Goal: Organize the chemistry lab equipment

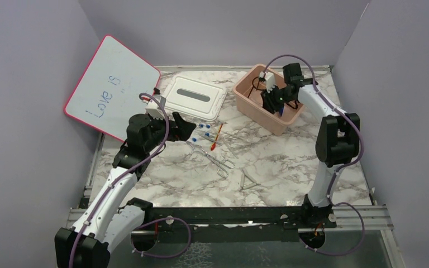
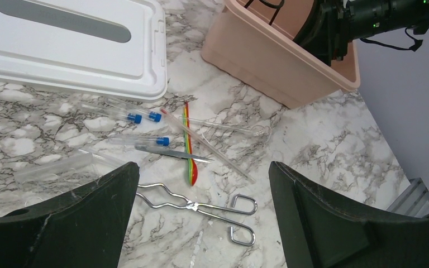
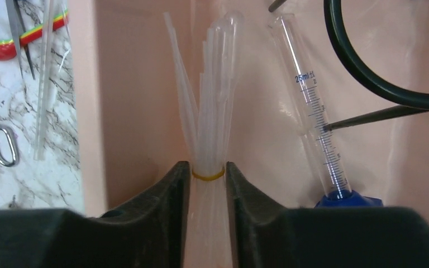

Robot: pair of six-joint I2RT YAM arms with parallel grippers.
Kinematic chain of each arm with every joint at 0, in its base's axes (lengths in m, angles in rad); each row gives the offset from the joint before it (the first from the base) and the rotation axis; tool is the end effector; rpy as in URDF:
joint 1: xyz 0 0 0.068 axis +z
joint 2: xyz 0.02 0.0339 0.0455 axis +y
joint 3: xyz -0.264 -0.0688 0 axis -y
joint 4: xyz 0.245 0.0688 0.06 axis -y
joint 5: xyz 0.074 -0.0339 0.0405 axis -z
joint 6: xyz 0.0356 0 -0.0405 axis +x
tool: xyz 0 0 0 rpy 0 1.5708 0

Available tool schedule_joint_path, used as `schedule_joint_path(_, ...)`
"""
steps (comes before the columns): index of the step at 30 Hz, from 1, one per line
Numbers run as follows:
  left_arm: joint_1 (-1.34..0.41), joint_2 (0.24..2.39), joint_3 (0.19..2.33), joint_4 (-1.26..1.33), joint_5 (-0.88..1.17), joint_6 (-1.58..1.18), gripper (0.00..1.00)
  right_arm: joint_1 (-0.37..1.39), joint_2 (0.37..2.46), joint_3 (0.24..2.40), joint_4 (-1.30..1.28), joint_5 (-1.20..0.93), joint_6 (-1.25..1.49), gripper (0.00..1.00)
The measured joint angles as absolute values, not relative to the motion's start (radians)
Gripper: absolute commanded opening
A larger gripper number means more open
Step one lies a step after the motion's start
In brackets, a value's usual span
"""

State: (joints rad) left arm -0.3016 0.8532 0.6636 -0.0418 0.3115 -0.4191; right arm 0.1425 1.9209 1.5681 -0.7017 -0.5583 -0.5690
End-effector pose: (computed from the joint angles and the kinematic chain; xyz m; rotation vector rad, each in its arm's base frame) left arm 0.1909 -0.0708 0.3004 0.1209 1.8585 -0.7875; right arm 0.4058 0.0773 0.2425 -1.0363 2.2519 0.5543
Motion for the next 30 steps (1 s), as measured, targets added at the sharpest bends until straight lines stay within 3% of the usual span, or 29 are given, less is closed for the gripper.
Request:
schedule_joint_path(3,-0.302,0.861,0.663,-0.042,0.313,-0.419,0.90,0.142,1.953,1.586,-0.711,-0.559,-0.567,0.47)
schedule_joint_path(12,-0.302,0.862,0.664,-0.042,0.314,-0.419,0.90,0.141,1.913,1.588,-0.720,-0.570,-0.515,0.49)
schedule_joint_path(23,-0.302,0.862,0.664,-0.045,0.314,-0.422,0.91,0.144,1.676,1.583,-0.684,-0.570,-0.355,0.51)
schedule_joint_path(30,-0.302,0.864,0.664,-0.046,0.350,-0.428,0.89,0.244,1.484,1.442,-0.521,-0.471,-0.118,0.51)
